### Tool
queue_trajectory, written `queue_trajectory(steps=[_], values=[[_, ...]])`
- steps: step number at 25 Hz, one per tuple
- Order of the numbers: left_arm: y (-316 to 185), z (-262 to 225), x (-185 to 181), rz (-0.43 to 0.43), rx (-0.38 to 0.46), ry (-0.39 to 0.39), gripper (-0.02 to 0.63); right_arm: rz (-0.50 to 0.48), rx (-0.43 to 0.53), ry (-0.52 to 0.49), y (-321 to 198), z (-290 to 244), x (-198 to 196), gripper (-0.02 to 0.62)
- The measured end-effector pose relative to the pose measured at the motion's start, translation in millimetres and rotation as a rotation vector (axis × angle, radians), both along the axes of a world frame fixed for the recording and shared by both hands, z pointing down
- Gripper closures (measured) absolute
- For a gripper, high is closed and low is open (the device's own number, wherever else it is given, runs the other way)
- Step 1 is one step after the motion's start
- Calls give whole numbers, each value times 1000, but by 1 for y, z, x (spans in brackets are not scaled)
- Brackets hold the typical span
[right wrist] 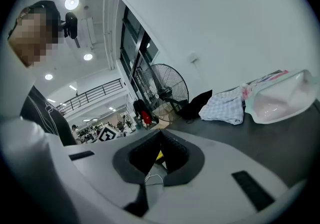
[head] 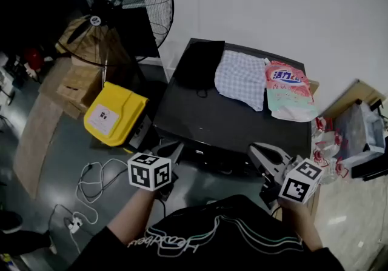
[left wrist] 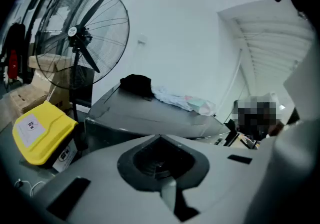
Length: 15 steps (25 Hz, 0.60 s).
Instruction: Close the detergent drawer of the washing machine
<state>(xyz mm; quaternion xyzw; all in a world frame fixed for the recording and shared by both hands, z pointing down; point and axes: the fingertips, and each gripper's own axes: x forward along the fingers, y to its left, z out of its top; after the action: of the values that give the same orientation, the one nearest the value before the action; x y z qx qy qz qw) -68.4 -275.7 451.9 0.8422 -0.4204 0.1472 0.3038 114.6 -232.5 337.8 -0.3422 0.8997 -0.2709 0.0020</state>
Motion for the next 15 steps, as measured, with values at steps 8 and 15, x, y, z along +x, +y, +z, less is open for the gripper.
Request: queue_trajectory(steps=[8, 15], values=[[56, -129, 9, 193, 200, 190, 583, -3, 87, -33, 38, -37, -43, 569], [94, -154, -1, 249, 280, 278, 583, 22, 140, -47, 72, -39, -72, 569]])
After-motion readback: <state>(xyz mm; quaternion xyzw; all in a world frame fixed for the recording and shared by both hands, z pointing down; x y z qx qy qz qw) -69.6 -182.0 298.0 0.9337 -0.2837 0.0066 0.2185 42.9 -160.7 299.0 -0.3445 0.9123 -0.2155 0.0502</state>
